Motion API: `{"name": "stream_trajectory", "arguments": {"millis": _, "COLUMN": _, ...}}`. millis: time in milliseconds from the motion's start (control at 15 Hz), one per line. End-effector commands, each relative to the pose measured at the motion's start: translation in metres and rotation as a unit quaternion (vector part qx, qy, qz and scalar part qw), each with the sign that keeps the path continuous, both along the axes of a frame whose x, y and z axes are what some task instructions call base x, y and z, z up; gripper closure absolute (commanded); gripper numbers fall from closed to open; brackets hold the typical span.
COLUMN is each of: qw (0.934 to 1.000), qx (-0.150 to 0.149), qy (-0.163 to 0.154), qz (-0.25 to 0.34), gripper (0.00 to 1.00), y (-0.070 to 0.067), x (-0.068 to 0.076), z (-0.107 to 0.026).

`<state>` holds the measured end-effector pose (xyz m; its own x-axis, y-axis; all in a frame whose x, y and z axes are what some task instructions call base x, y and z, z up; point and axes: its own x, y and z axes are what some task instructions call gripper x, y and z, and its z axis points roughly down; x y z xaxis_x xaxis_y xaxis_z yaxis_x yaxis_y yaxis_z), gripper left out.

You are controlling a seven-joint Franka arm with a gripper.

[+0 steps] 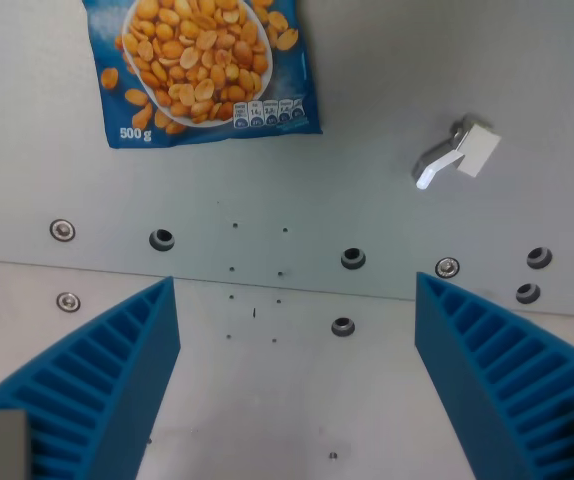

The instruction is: Rotate around base positive y

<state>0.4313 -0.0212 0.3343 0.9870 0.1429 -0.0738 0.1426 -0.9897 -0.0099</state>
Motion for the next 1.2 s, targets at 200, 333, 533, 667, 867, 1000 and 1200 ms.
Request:
{"name": "stream_trajectory", "arguments": {"millis": 200, "qw": 0.9943, "qx": -0.001, "qy": 0.106, "qz": 0.001, "gripper": 0.0, "y": -0.0002, "x": 0.007, "z": 0.0067}}
{"name": "stream_trajectory", "arguments": {"millis": 333, "qw": 0.9928, "qx": -0.001, "qy": 0.12, "qz": 0.001, "gripper": 0.0, "y": -0.0002, "x": 0.007, "z": 0.0067}}
{"name": "stream_trajectory", "arguments": {"millis": 533, "qw": 0.9902, "qx": -0.001, "qy": 0.139, "qz": 0.001, "gripper": 0.0, "y": -0.0002, "x": 0.007, "z": 0.0067}}
{"name": "stream_trajectory", "arguments": {"millis": 667, "qw": 0.9883, "qx": -0.001, "qy": 0.153, "qz": 0.001, "gripper": 0.0, "y": -0.0002, "x": 0.007, "z": 0.0067}}
{"name": "stream_trajectory", "arguments": {"millis": 867, "qw": 0.985, "qx": -0.001, "qy": 0.172, "qz": 0.001, "gripper": 0.0, "y": -0.0002, "x": 0.007, "z": 0.0067}}
{"name": "stream_trajectory", "arguments": {"millis": 1000, "qw": 0.9827, "qx": -0.001, "qy": 0.185, "qz": 0.0, "gripper": 0.0, "y": -0.0002, "x": 0.007, "z": 0.0067}}
{"name": "stream_trajectory", "arguments": {"millis": 1200, "qw": 0.9787, "qx": -0.001, "qy": 0.205, "qz": 0.0, "gripper": 0.0, "y": -0.0002, "x": 0.007, "z": 0.0067}}
